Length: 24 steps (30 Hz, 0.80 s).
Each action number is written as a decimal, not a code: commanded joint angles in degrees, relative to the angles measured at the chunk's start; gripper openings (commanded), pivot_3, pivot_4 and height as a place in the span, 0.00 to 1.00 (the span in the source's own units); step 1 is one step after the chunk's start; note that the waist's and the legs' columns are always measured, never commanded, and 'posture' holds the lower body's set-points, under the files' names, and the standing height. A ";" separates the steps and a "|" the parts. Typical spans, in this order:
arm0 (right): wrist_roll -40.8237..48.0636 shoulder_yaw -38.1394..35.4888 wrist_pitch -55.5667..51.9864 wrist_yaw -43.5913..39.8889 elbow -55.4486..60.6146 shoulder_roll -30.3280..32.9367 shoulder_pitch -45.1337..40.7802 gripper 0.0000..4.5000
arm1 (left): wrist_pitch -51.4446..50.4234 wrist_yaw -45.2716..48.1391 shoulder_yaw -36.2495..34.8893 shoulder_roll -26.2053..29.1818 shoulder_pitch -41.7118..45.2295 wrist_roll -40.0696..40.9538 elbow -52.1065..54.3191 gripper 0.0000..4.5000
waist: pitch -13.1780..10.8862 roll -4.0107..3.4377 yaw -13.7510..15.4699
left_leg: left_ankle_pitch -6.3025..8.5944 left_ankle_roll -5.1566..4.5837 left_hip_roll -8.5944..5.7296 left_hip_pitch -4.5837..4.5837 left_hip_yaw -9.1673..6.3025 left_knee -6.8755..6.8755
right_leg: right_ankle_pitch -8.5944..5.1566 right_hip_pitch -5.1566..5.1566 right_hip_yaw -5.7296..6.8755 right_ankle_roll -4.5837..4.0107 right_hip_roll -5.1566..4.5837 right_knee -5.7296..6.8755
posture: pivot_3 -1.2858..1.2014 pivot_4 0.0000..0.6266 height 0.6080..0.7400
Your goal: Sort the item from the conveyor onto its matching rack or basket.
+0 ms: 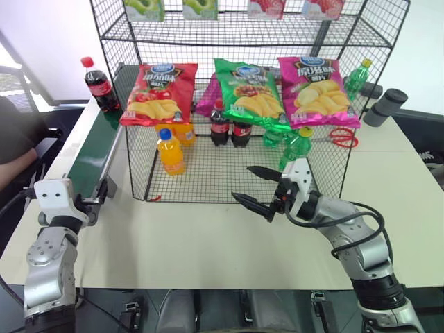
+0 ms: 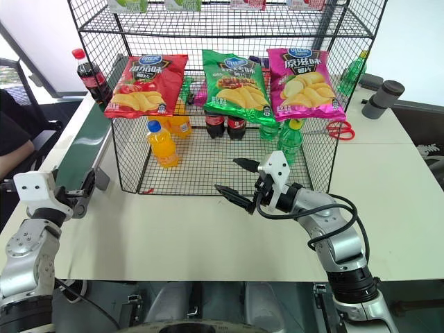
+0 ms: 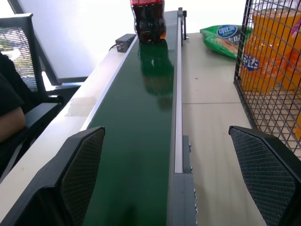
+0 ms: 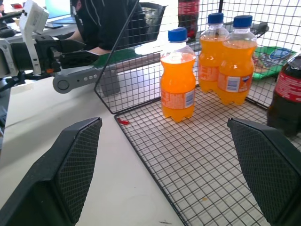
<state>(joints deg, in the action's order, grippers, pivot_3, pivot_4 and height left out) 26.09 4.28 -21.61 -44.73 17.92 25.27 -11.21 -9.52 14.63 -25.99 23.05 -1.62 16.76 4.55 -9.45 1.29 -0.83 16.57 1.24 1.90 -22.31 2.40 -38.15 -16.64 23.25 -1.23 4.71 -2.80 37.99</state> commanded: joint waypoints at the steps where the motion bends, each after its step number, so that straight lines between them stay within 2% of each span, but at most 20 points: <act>1: 0.59 -1.59 0.14 0.92 1.91 0.11 -1.19 0.99 | 1.82 0.03 -0.56 0.56 0.50 -0.30 0.14 1.00 | 0.00 0.00 -0.02 | 0.00 0.00 0.00 0.00 0.00 0.00 | 0.00 0.00 0.00 0.00 0.00 0.00 | 0.52 0.24 0.95; 11: 1.30 -4.09 -0.63 1.18 3.97 2.83 1.07 0.99 | 1.26 0.57 -0.76 1.67 0.95 -0.08 -1.32 1.00 | 0.00 0.00 0.03 | 0.00 0.00 -0.01 -0.01 0.00 0.00 | 0.00 0.00 0.00 0.00 -0.05 -0.01 | 0.52 0.24 0.95; 24: -0.23 -1.46 1.73 -0.11 2.29 1.59 1.67 0.99 | 0.44 0.04 -1.37 0.96 0.15 1.36 -0.01 1.00 | 0.00 0.00 -0.04 | 0.00 0.00 0.00 -0.02 -0.01 0.01 | 0.00 0.02 0.00 -0.01 -0.06 -0.01 | 0.52 0.24 0.95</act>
<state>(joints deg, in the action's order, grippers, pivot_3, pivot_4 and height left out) 25.88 2.76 -21.07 -44.45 19.41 27.37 -9.51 -9.56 14.61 -25.98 23.58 -1.49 17.07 2.37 -9.45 1.30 -0.86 16.57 1.25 1.90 -22.32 2.39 -38.14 -16.64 23.27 -1.23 4.70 -2.86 37.98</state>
